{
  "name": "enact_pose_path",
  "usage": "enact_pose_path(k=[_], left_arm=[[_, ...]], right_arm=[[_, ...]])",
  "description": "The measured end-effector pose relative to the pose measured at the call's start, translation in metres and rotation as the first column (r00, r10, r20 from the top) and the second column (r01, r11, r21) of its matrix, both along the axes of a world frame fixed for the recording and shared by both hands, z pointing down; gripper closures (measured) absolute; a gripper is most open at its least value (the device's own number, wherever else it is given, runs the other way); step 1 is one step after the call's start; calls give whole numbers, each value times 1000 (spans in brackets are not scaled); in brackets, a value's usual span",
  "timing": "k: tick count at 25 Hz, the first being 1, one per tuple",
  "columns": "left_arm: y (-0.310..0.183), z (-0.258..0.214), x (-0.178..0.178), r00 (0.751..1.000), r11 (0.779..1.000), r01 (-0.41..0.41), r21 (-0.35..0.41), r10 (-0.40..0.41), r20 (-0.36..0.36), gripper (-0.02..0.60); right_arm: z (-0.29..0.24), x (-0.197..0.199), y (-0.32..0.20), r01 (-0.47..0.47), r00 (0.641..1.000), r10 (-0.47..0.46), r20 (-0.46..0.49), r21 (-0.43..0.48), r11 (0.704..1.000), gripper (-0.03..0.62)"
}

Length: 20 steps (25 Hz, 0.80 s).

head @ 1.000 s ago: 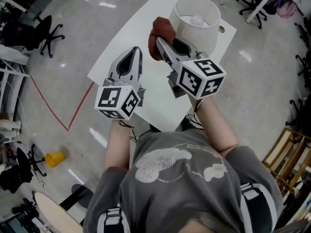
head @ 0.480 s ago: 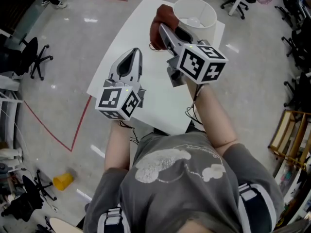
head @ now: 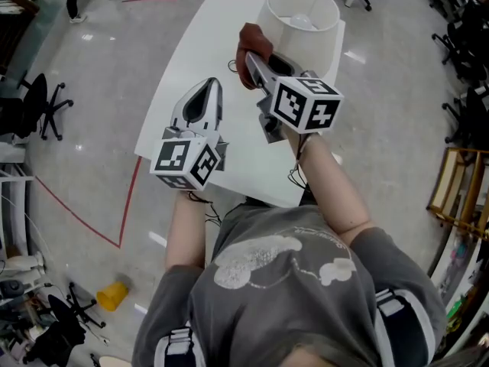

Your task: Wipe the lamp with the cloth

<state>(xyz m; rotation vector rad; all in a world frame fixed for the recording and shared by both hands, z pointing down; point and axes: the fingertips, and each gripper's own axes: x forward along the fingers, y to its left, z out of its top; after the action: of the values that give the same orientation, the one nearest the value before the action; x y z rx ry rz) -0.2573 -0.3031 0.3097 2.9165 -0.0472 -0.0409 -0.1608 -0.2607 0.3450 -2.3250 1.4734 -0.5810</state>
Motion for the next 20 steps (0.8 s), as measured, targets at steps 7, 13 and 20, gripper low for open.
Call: enact_pose_path(k=[7, 13, 20], left_arm=[[6, 21, 4, 999, 1000, -18, -26, 19, 32, 574], [7, 21, 4, 998, 999, 31, -35, -29, 50, 574], [41, 36, -11, 981, 982, 190, -12, -189, 49, 574]], right_arm=[[42, -4, 7, -16, 997, 20, 79, -55, 998, 502], [64, -13, 14, 43, 988, -27, 152, -103, 994, 502], [83, -45, 37, 259, 957, -245, 156, -78, 963, 503]])
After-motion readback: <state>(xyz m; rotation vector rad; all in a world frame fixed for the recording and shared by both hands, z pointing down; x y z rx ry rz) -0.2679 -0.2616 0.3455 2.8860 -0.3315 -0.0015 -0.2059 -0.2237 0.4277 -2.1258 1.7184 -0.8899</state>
